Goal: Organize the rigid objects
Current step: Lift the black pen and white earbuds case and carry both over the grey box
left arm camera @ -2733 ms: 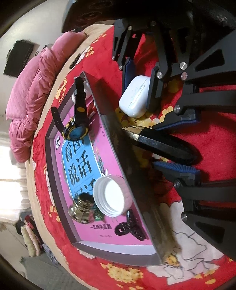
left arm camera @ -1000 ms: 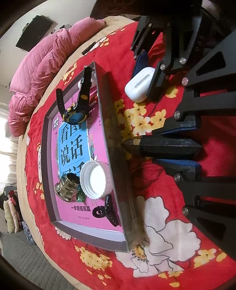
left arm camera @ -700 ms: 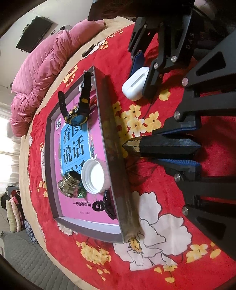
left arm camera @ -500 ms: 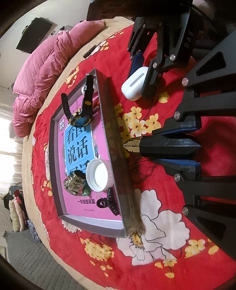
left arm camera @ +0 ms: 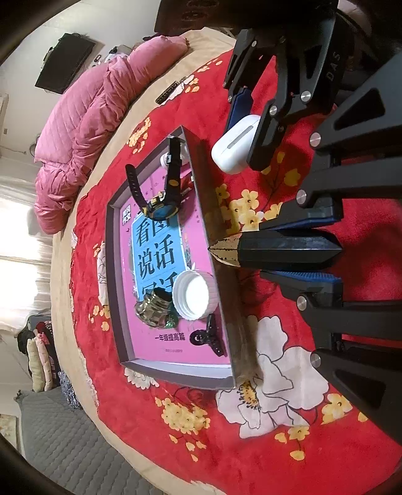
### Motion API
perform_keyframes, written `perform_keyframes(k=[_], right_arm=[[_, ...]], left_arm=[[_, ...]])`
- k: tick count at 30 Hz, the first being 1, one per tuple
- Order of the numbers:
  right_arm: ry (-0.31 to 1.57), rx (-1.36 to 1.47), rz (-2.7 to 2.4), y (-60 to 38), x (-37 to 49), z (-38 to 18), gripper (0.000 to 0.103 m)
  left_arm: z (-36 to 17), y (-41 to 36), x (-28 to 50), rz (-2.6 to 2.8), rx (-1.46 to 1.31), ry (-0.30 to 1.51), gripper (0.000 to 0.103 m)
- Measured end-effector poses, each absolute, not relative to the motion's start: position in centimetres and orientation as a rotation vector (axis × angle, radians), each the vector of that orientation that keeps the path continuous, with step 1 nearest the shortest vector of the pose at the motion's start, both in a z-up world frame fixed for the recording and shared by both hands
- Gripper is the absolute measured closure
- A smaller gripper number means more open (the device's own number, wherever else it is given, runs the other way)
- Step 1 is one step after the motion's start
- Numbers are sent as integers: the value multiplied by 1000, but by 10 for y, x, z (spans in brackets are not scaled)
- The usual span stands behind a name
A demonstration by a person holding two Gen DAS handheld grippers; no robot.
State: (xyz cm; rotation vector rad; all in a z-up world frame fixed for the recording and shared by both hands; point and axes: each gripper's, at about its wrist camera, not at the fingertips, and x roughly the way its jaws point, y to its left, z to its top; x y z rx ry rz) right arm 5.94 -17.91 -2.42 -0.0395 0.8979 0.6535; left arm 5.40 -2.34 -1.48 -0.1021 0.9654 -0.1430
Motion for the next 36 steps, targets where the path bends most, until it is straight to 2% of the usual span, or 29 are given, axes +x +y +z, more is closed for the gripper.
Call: perform_keyframes(k=[36], right_arm=[[788,-36,622,-172,77,16,57]], left_arm=[[11,29,79,-42,-207,846,80]])
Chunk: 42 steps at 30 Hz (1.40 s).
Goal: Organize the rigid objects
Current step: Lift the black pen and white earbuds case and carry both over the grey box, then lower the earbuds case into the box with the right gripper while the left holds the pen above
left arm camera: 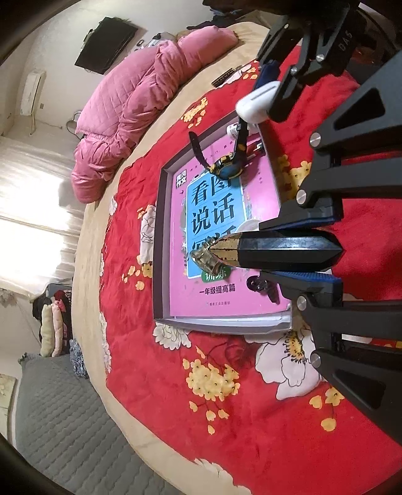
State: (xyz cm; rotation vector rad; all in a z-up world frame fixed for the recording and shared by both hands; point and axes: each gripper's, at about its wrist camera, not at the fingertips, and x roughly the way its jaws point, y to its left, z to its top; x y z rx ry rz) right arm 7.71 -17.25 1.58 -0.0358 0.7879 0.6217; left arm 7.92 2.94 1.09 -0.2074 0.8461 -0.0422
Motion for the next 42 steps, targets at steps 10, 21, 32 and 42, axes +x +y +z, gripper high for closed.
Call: perform_keyframes(k=[10,21,32,42], right_arm=[[762,-46,621,-160,92,24,57],[764,-32,618,-144,113,22,57],[786,-91,605,-118,127,11,57],[831,-100,586,-106,140,-4,57]], left_arm=[[-1,27,93,-44,-195,864,80],[-14,36,108,-27,-228,881,80],[-25,35,116,-38,-213,886,80],[-29,36,120,-37,-203,880,80]])
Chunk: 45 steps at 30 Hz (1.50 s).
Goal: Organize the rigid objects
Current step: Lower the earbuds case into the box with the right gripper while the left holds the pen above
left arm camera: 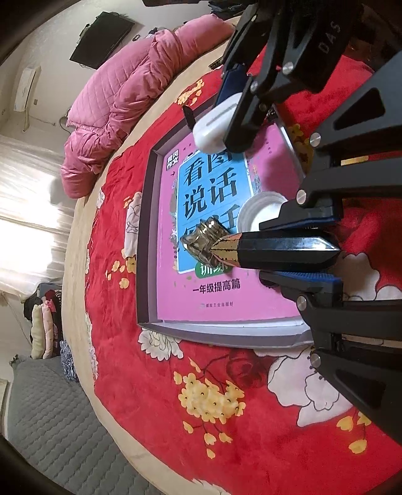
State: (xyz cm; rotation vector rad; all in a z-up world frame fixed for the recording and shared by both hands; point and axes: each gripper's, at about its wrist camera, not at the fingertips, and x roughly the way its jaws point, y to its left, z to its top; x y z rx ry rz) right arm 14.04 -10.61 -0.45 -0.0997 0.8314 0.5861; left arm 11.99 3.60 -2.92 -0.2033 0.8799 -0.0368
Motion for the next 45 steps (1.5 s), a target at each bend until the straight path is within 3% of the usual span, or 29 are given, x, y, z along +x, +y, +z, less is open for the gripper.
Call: perform_keyframes(k=[45], right_arm=[[956,-148,476,-89,162,-53,57]], left_arm=[[-38,59,129,15,-244,868,80]])
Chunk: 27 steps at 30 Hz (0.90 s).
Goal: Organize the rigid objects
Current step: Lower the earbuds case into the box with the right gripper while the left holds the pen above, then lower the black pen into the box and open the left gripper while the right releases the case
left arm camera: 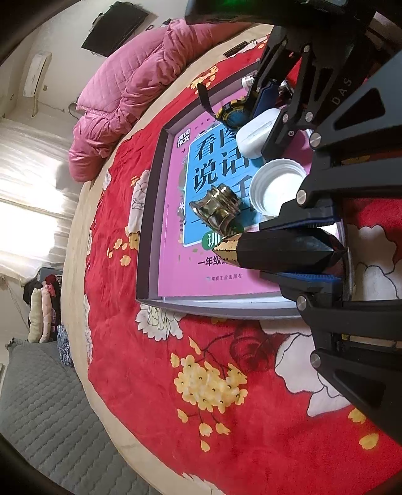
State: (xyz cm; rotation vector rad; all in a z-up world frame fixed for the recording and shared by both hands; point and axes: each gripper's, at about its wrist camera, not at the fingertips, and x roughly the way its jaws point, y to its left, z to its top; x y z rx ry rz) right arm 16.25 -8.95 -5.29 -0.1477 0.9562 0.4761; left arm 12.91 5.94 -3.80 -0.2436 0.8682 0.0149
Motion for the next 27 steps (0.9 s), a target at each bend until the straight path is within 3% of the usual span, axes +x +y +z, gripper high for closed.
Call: perform_keyframes(k=[27], right_arm=[[971,-71,475,-103,156,-44,56]], left_arm=[[-39,61,131,3,-231,869,80]])
